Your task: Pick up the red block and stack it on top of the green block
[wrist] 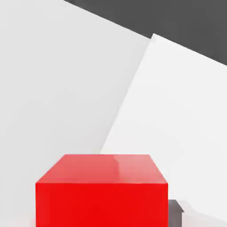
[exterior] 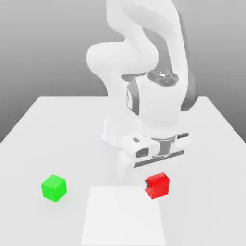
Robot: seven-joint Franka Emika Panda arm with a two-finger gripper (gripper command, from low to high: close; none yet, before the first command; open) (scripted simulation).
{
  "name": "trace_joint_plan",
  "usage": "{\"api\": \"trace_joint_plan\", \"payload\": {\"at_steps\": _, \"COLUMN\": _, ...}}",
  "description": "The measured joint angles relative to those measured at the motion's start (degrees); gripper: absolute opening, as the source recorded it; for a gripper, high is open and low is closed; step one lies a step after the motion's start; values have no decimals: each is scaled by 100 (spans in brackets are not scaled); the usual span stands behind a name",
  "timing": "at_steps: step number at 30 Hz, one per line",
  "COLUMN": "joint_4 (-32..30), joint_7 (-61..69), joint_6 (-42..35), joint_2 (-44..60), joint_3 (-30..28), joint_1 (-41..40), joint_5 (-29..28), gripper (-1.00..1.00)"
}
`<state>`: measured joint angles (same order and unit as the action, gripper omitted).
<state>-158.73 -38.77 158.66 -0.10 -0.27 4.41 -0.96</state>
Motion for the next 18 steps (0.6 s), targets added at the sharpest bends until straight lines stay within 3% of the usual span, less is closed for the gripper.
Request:
{"api": "trace_joint_plan", "payload": {"at_steps": 12, "joint_4": -119, "joint_7": -2748, "joint_6": -517, "joint_2": -652, "joint_3": -1253, "joint_1": -2279, "joint_5": -247, "gripper": -100}}
{"api": "trace_joint_plan", "payload": {"at_steps": 18, "joint_4": -78, "joint_7": -2437, "joint_6": 460, "joint_2": 393, "joint_3": -1260, "joint_1": -2345, "joint_5": 428, "gripper": -100}}
